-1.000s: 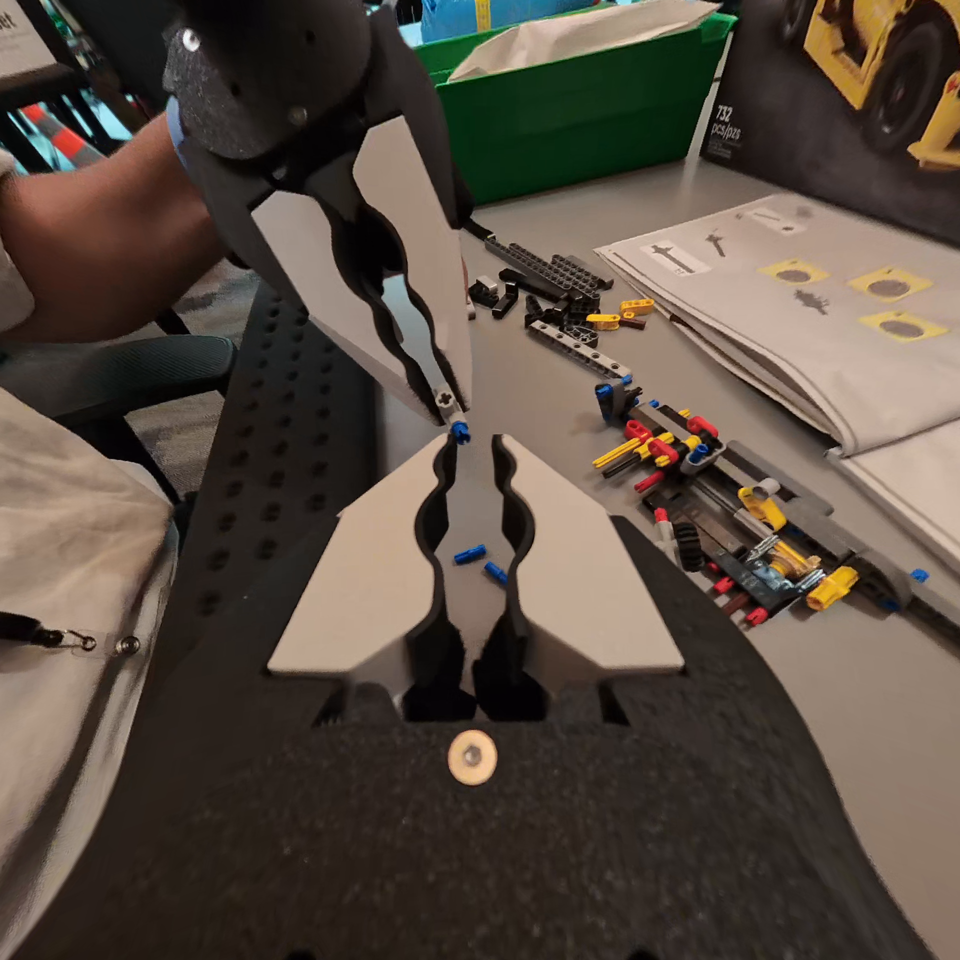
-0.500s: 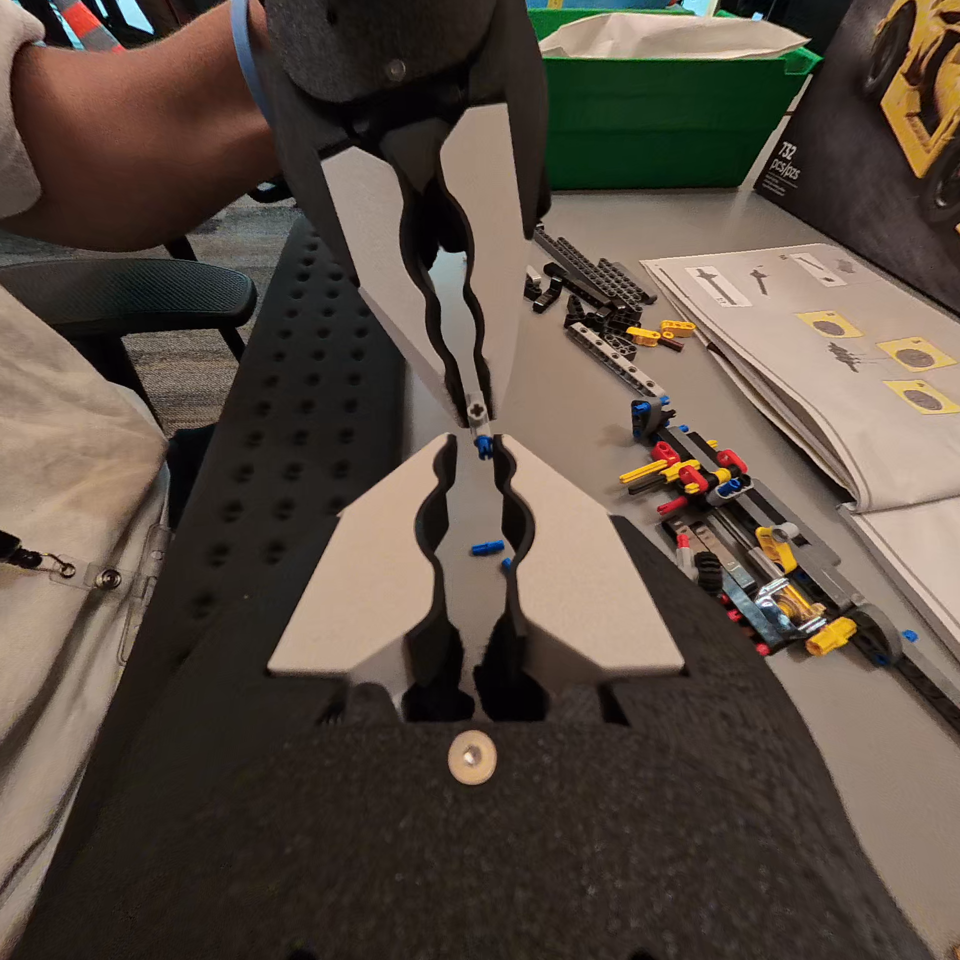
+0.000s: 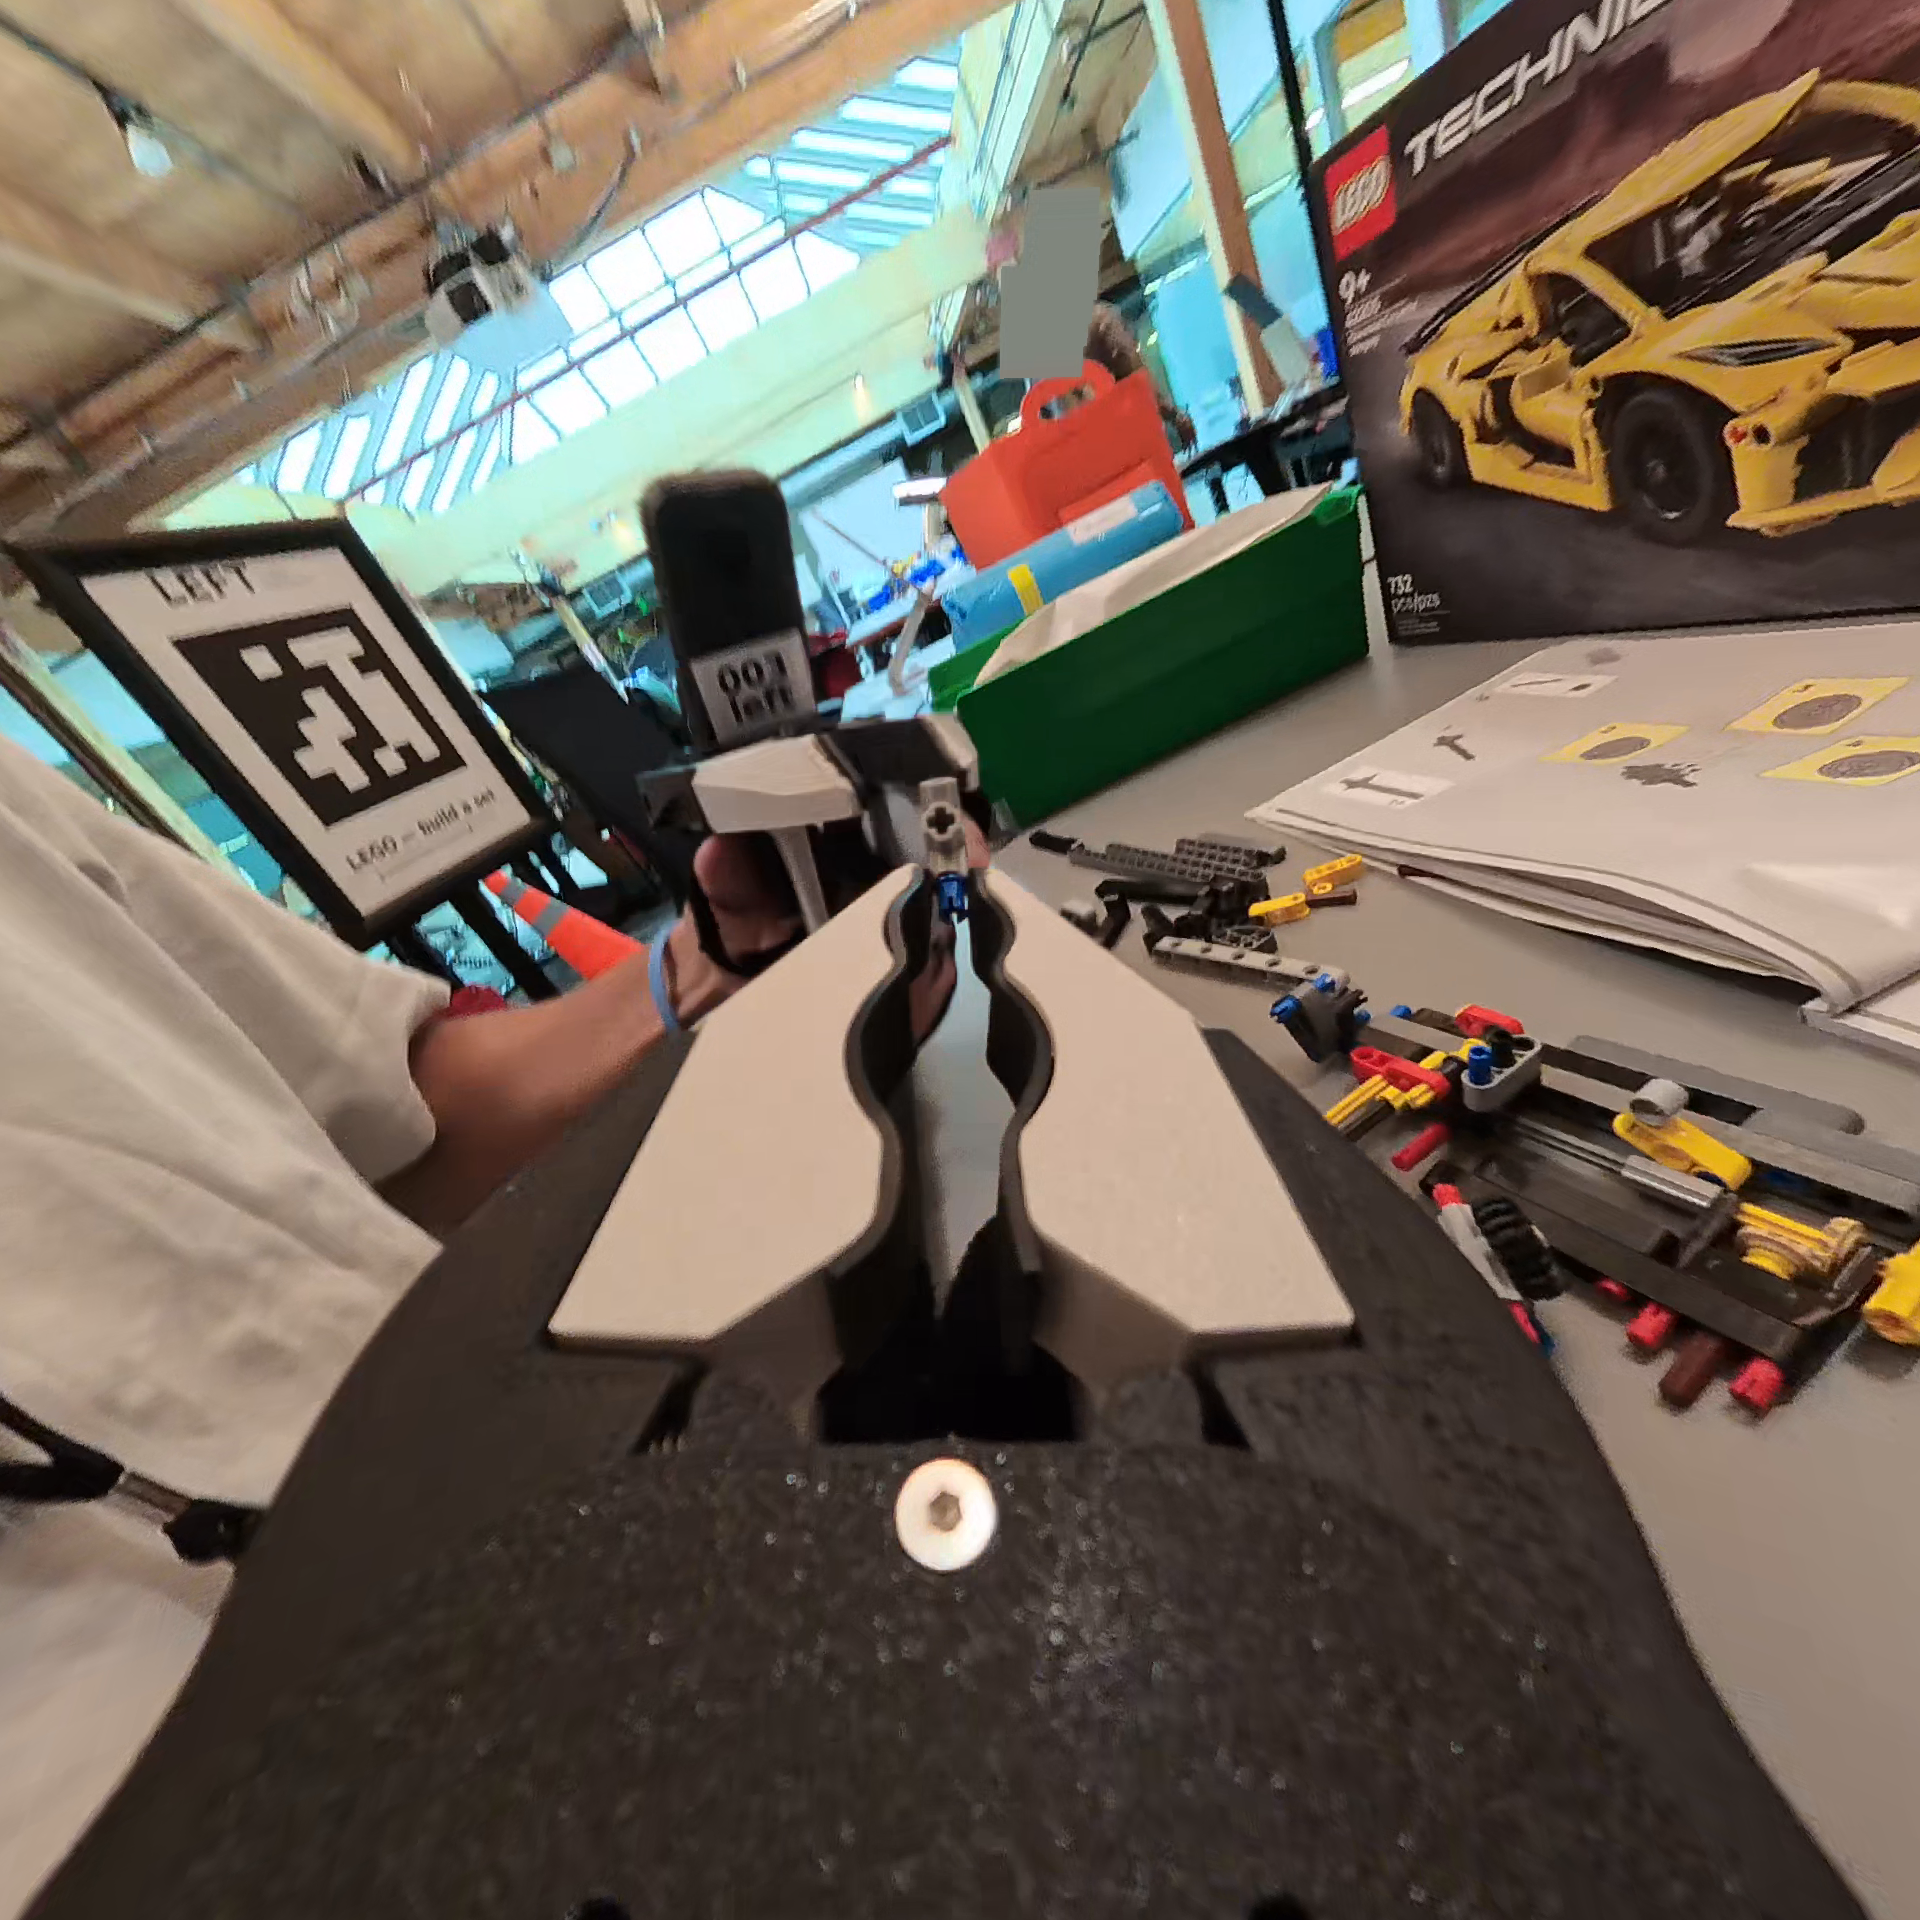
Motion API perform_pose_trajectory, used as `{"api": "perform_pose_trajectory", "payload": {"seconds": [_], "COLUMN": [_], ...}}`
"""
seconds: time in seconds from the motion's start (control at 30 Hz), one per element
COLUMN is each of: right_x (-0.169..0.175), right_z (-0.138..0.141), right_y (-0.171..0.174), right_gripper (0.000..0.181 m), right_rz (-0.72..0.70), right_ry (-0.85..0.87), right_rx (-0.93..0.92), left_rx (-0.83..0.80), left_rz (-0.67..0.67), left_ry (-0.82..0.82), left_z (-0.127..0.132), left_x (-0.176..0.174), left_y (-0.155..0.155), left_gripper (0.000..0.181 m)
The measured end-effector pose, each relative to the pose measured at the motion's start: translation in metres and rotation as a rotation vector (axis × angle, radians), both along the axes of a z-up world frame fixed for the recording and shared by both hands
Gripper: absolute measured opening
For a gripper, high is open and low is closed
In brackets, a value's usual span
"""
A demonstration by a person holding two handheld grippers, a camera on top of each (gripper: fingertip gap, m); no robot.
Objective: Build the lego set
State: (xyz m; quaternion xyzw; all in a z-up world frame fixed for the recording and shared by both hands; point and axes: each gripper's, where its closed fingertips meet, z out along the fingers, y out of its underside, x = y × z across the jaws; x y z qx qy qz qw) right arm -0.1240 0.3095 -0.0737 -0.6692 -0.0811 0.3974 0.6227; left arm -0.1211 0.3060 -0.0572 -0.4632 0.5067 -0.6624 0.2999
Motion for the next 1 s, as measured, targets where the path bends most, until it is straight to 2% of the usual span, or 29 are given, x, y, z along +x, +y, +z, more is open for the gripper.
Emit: {"api": "perform_pose_trajectory", "payload": {"seconds": [0.13,0.27,0.47,1.0], "right_x": [0.006,0.007,0.005,-0.003], "right_z": [0.010,0.015,0.016,0.011], "right_y": [0.002,0.001,0.001,0.000], "right_gripper": [0.005,0.005,0.005,0.005], "right_rz": [-0.024,-0.020,-0.006,0.058], "right_ry": [0.113,0.155,0.169,0.165], "right_rx": [0.021,0.042,0.041,-0.003], "left_rx": [-0.263,-0.352,-0.348,-0.328], "left_rz": [-0.024,-0.043,-0.056,-0.088], "left_ry": [-0.061,-0.036,-0.064,-0.062], "left_z": [0.010,0.001,0.004,0.002], "left_x": [0.003,0.011,0.010,0.007], "left_y": [0.003,0.002,-0.002,-0.005], "left_gripper": [0.017,0.018,0.007,0.006]}}
